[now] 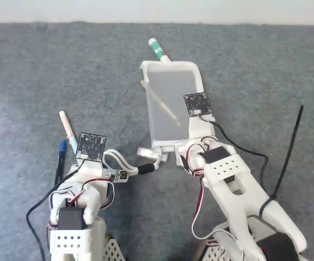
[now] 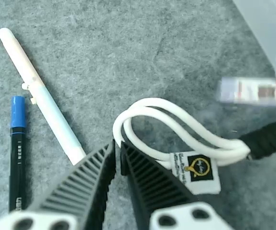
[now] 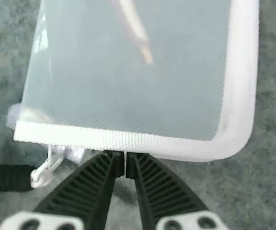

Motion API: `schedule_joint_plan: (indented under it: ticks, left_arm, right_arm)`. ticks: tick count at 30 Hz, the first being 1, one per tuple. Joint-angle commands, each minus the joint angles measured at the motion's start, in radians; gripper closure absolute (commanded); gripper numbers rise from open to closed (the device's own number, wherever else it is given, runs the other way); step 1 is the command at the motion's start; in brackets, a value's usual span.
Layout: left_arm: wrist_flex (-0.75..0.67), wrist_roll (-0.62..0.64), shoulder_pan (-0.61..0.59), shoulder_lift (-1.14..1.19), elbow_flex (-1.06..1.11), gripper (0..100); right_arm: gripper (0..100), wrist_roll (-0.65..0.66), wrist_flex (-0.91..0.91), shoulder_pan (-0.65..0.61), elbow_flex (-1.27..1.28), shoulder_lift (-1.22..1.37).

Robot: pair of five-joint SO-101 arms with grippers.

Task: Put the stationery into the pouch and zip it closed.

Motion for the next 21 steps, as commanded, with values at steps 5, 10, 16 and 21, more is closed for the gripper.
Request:
schedule_joint_plan:
  ticks: [5, 10, 16, 21]
  left_arm:
    - [0.006, -0.005, -0.002, -0.011, -0.005, 99]
    - [0.006, -0.005, -0.002, -0.011, -0.005, 99]
    - [0.006, -0.005, -0.002, -0.011, -0.005, 99]
    - [0.006, -0.005, -0.002, -0.011, -0.005, 99]
  right_arm:
    - [98.0, -0.017, 0.056, -0.008, -0.121, -0.015]
    - [82.3, -0.161, 0.188, -0.091, -0.187, -0.015]
    - [80.7, -0.227, 0.268, -0.219, -0.236, -0.015]
    - [81.5, -0.259, 0.265, -0.331, -0.239, -0.002]
